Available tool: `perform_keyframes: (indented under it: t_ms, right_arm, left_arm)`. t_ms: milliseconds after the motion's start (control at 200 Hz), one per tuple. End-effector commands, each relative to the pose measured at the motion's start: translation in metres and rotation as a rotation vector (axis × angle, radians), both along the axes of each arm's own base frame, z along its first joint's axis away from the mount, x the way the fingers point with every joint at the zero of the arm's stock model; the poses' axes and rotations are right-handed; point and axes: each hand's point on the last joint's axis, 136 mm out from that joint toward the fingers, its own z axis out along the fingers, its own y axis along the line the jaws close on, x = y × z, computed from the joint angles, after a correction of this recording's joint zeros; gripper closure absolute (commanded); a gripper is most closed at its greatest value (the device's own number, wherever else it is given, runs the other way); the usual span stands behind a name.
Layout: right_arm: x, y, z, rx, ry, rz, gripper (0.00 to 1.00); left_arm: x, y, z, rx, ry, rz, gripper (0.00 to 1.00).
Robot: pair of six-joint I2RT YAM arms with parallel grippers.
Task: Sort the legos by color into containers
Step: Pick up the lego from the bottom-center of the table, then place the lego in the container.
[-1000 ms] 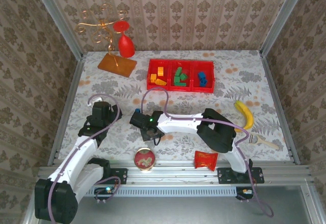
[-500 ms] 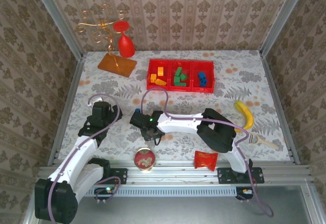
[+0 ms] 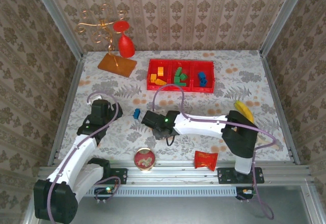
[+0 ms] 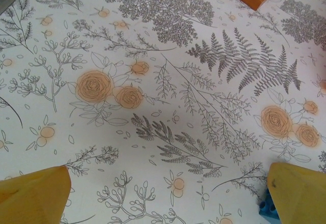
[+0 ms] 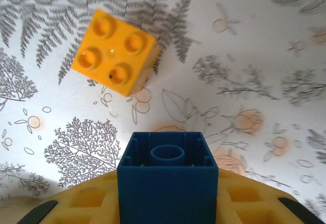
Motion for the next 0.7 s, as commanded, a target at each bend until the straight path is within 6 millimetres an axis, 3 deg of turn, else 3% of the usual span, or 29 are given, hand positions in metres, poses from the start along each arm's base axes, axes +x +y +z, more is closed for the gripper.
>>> perform_keyframes:
  t_ms: [0,335,620,695]
  right_arm:
    - [0.008,-0.033,0.013,-0.068,-0.057,-0.041,0.74]
    - [0.037,-0.100,0.040,-0.052,-0.128,-0.178,0.74]
    - [0.087,-0.176,0.095,-0.044,-0.295,-0.333,0.72]
    - [0.101,-0.192,0.101,-0.040,-0.321,-0.365,0.71]
  left_arm:
    - [0.003,-0.001,0.008,-0.031,-0.002,0.014,0.00]
    - [0.004,-0.003,0.007,-0.038,0.003,0.007,0.00]
    - [0.010,-0.012,0.008,-0.079,-0.003,-0.015,0.00]
    - [0.011,-0.014,0.007,-0.085,0.000,-0.022,0.00]
